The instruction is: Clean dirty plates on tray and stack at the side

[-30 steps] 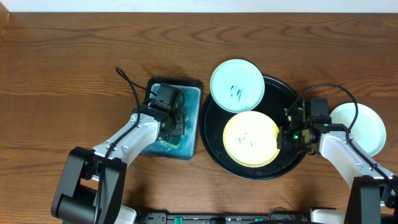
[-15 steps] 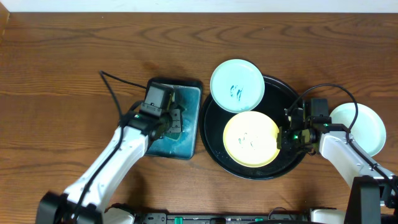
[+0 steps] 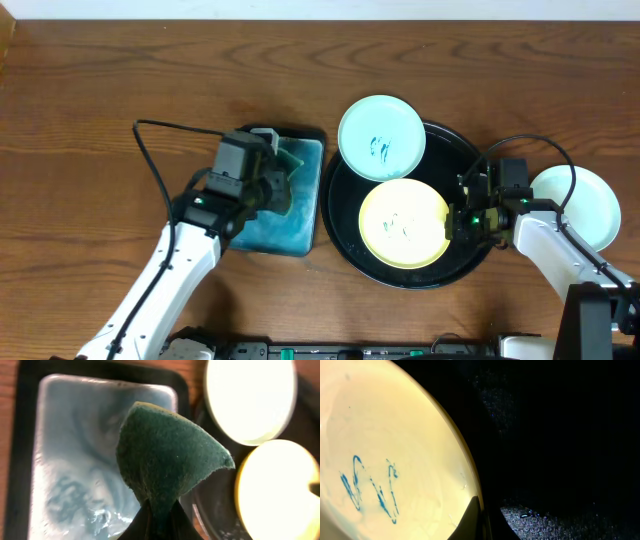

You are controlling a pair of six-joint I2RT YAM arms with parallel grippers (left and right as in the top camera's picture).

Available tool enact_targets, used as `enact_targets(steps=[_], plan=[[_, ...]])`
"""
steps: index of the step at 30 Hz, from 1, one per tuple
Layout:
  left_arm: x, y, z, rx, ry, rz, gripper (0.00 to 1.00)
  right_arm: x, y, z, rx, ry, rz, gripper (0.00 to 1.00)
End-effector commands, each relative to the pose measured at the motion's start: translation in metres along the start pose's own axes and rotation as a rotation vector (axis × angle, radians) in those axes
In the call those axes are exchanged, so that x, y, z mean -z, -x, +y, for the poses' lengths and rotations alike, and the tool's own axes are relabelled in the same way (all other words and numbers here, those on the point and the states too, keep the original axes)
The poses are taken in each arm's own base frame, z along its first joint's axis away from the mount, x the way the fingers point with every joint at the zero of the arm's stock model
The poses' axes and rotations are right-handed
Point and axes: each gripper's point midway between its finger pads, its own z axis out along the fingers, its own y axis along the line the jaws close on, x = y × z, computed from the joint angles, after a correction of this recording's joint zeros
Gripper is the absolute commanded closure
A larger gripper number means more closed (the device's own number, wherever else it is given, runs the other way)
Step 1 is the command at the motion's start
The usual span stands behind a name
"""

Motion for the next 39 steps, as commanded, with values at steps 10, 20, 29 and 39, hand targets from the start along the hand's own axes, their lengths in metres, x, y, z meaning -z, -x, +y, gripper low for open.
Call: enact_targets(steps=[10,20,29,39], plan=[[0.032,0.020,-0.003,0.070,-0.431,-0.037,0.92,-0.004,-0.010,-0.002,-0.005,-0.016,0.028,0.99],[0.036,0.026,0.004,0.158,-0.615,-0.041,0.92,-0.004,-0.010,-0.002,-0.005,-0.016,0.028,0.99],[0.033,0.027,0.007,0.159,-0.633,-0.042,0.93,-0.004,-0.010,-0.002,-0.004,-0.016,0.026,0.99],[0.033,0.028,0.007,0.139,-0.633,-0.053,0.93,-0.004,-0.010,-0.002,-0.004,-0.016,0.026,0.99]])
